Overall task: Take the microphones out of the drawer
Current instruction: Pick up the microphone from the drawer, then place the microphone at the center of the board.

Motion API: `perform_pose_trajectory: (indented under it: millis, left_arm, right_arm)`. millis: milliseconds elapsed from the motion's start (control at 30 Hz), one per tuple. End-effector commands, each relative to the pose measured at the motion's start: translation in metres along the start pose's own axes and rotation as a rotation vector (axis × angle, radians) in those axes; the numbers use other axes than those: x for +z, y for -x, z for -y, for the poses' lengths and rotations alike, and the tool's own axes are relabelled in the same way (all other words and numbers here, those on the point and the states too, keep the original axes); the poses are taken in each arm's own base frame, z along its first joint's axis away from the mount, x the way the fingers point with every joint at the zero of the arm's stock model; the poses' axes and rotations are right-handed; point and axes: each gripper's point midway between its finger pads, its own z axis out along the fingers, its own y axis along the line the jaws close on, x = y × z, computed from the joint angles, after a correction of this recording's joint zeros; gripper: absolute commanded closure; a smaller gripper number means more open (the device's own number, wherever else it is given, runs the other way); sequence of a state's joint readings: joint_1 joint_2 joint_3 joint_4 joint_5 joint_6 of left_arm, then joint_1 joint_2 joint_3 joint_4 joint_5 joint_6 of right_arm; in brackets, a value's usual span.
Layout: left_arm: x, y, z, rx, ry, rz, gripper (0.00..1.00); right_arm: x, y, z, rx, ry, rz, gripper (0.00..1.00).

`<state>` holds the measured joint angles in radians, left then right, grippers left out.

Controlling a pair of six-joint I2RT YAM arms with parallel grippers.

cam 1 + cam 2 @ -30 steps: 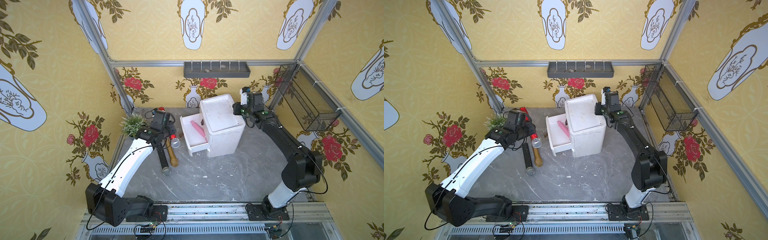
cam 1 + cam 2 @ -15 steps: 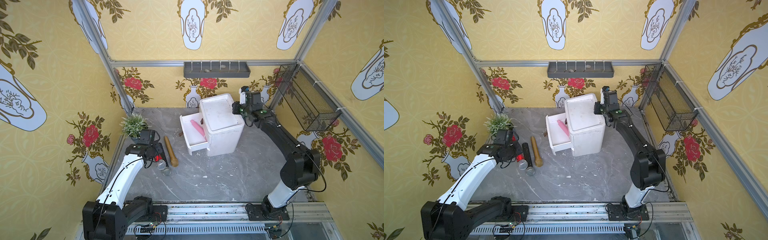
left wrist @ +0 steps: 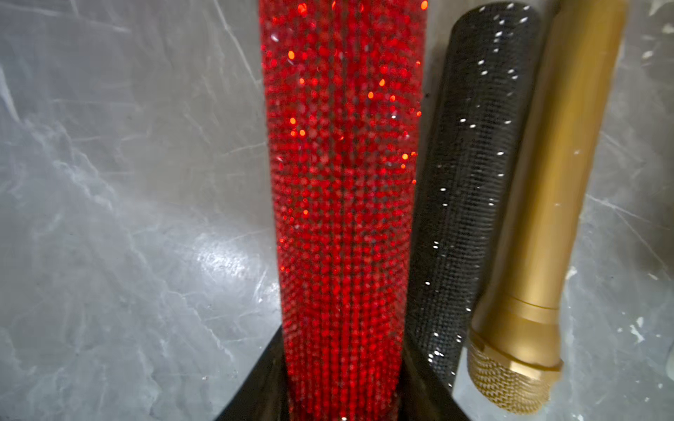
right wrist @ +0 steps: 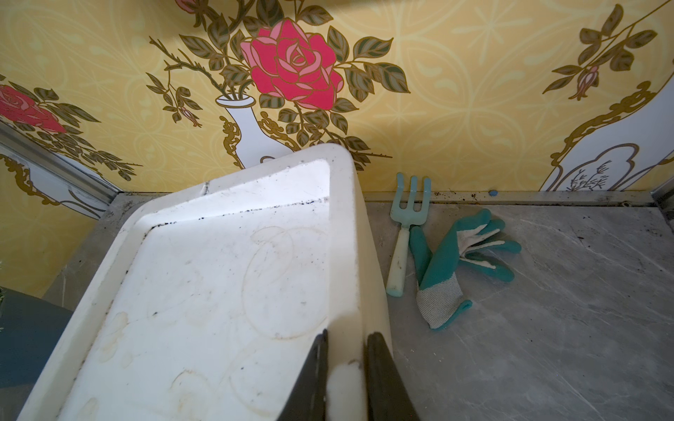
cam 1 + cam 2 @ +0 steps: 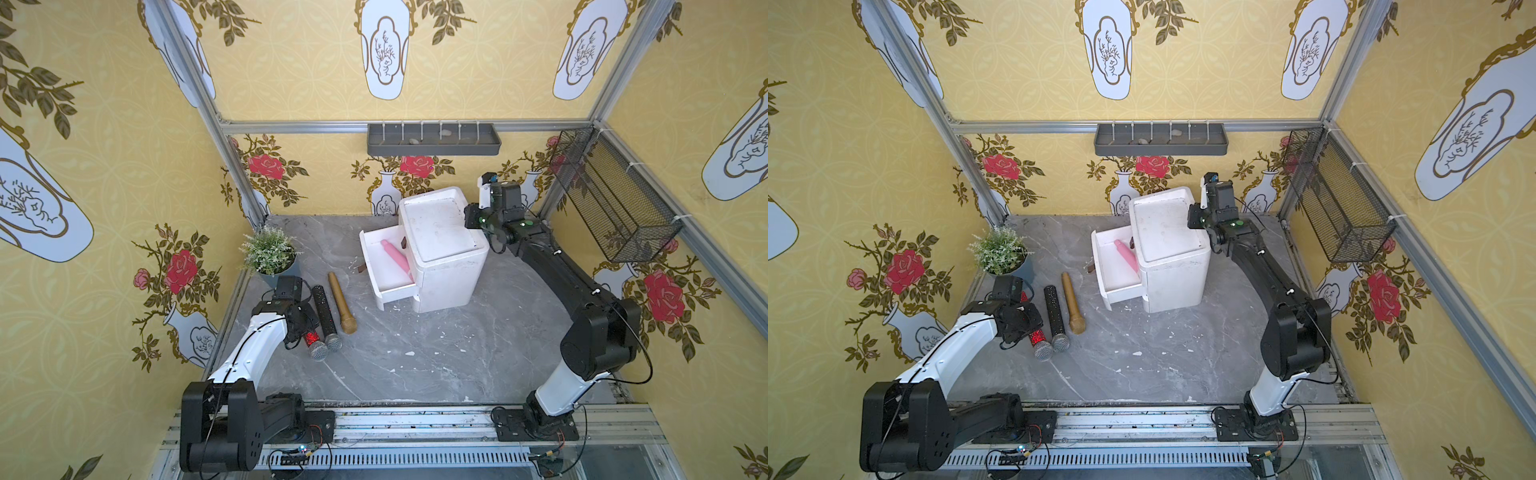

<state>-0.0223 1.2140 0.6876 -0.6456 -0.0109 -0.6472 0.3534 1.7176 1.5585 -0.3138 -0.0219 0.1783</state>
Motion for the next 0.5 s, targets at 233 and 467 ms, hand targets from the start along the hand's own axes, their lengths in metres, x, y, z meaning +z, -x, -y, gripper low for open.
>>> perform_pose_trajectory:
  millis: [233, 467]
  left_arm:
    - [0.023, -0.002, 0.0, 0.002, 0.011, -0.035, 0.76]
    - [0.029, -0.005, -0.003, 0.003, 0.029, -0.052, 0.64]
  right_arm:
    - [0.0, -0.068, 0.023, 0.028, -0.107, -0.246, 0.99]
    - [-0.002, -0.069, 0.025, 0.028, -0.113, -0.247, 0.99]
